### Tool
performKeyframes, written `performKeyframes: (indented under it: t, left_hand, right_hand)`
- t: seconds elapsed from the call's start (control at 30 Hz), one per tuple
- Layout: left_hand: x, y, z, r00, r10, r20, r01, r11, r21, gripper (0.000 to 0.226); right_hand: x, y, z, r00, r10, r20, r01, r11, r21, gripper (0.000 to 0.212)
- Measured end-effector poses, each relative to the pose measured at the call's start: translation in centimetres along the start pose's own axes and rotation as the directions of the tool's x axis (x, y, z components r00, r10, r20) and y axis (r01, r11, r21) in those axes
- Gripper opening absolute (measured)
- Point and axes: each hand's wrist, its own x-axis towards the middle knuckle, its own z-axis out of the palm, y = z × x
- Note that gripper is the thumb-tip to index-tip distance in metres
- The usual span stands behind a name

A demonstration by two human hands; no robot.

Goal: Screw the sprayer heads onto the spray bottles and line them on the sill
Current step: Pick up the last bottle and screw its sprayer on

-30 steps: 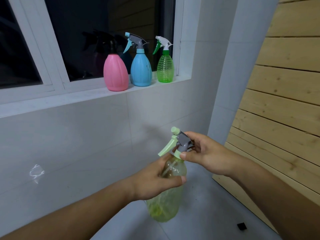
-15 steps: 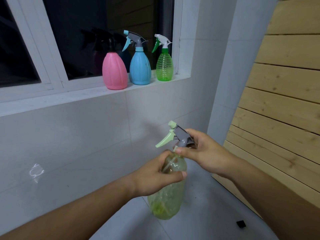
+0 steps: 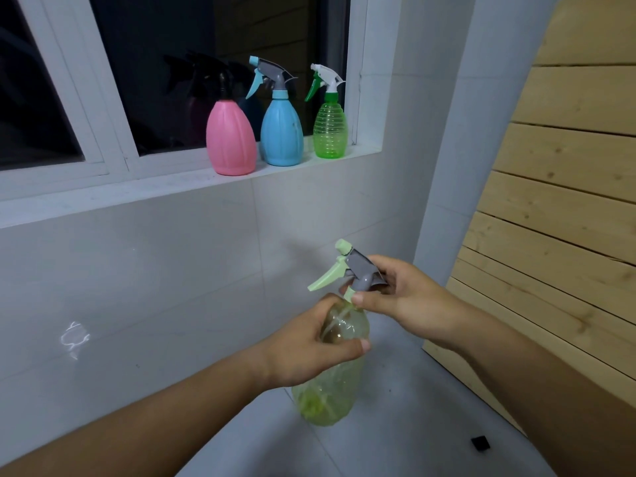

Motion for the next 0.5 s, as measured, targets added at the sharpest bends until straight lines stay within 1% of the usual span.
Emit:
performKeyframes:
  t: [0.03, 0.1, 0.17, 0.2, 0.3, 0.4, 0.5]
  left_hand:
    - [0.0, 0.0, 0.0, 1.000, -0.003, -0.009, 0.003, 1.000, 0.009, 0.046]
    - [0.0, 0.0, 0.2, 1.000, -0.004, -0.006, 0.004, 1.000, -0.008, 0.052]
    - [0.1, -0.1, 0.3, 1.000, 0.001, 0.005, -0.001, 1.000, -0.028, 0.060]
    - [0.1, 0.0, 0.2, 1.000, 0.001, 0.007, -0.001, 1.000, -0.031, 0.059]
    - [0.0, 0.1, 0.1, 1.000, 0.001, -0.007, -0.001, 1.000, -0.005, 0.046]
    - [0.1, 0.1, 0.4, 0.999, -0.001, -0.042, 0.004, 0.997, 0.072, 0.032]
    - [0.3, 0.2, 0.2, 0.995, 0.015, -0.101, 0.002, 0.986, 0.169, 0.039]
  right_hand:
    - [0.0, 0.0, 0.0, 1.000, -0.014, -0.010, 0.014, 1.000, -0.010, 0.020]
    - [0.1, 0.3, 0.6, 0.997, -0.042, -0.058, 0.042, 0.999, -0.009, 0.017]
    - [0.1, 0.3, 0.9, 0.996, -0.037, -0.075, 0.038, 0.999, 0.011, 0.021]
    - [0.1, 0.2, 0.7, 0.997, -0.028, -0.066, 0.029, 0.999, 0.022, 0.024]
    - [0.0, 0.0, -0.3, 1.000, -0.012, -0.027, 0.014, 0.998, 0.063, 0.026]
    - [0.2, 0.3, 0.2, 0.996, -0.031, -0.083, 0.034, 0.999, 0.037, 0.019]
    - [0.8, 0.8, 1.0, 0.986, -0.058, -0.157, 0.061, 0.998, 0.014, 0.014]
